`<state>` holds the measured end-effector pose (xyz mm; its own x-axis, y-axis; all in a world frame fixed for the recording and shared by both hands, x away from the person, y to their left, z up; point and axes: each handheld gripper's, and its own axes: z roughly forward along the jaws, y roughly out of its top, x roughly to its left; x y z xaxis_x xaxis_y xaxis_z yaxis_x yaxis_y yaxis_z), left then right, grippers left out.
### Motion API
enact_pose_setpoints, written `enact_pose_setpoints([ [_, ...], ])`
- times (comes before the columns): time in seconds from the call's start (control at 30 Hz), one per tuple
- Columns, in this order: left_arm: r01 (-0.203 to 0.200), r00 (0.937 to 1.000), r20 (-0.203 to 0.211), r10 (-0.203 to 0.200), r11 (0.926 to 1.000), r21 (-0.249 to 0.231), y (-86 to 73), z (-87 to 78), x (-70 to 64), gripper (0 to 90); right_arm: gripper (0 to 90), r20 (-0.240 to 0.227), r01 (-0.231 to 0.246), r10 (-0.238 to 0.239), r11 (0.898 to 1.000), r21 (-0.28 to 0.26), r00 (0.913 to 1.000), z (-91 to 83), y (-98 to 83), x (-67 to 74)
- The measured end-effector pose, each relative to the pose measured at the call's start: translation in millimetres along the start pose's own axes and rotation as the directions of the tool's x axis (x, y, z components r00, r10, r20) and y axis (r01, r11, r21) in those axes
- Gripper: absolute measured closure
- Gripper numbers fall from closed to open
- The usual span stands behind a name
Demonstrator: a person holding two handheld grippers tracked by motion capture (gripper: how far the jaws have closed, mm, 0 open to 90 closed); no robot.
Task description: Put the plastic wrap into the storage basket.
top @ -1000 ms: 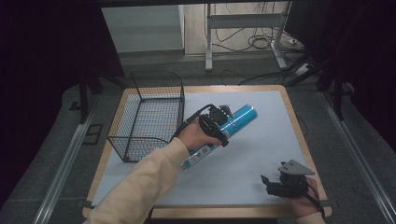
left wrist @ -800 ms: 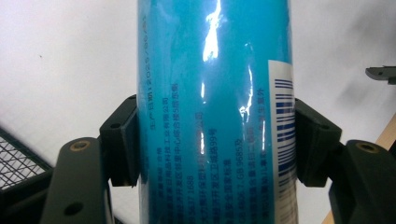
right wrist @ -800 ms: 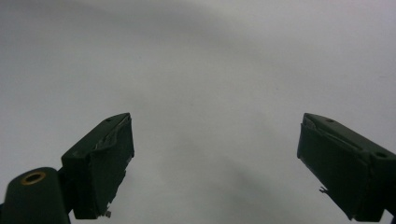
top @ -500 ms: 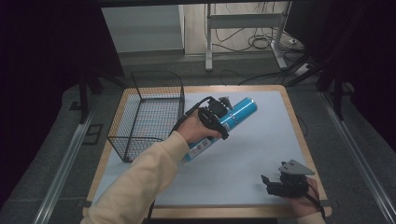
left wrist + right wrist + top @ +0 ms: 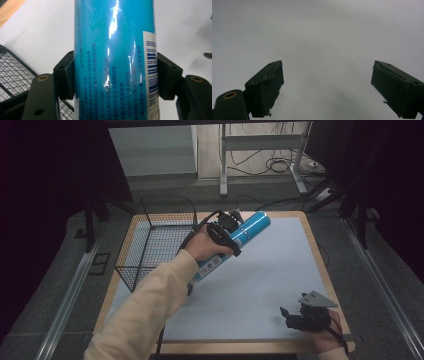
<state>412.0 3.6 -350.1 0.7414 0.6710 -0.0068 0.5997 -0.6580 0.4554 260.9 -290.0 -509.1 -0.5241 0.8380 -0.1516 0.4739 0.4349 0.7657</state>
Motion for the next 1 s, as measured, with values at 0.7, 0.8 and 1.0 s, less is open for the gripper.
enact_pose_setpoints([
  [0.7, 0.021, 0.9991, -0.037, -0.021, 0.9998, -0.001, 1.8, -7.6, 20.9, 31.2, 11.5, 0.005, -0.004, 0.004, 1.000, -0.012, 1.0000, -1.6, 0.6, -0.3],
  [0.8, 0.019, 0.9986, -0.048, -0.020, 0.9998, -0.005, 2.5, -13.4, 26.4, 31.2, 11.5, 0.005, -0.007, 0.008, 1.000, -0.010, 1.0000, -1.6, 0.4, -0.6],
  [1.0, 0.034, 0.9973, -0.065, -0.035, 0.9993, -0.016, 3.7, -19.9, 35.6, 31.2, 11.6, 0.009, -0.006, 0.006, 1.000, -0.014, 0.9999, -1.7, 0.7, -0.8],
])
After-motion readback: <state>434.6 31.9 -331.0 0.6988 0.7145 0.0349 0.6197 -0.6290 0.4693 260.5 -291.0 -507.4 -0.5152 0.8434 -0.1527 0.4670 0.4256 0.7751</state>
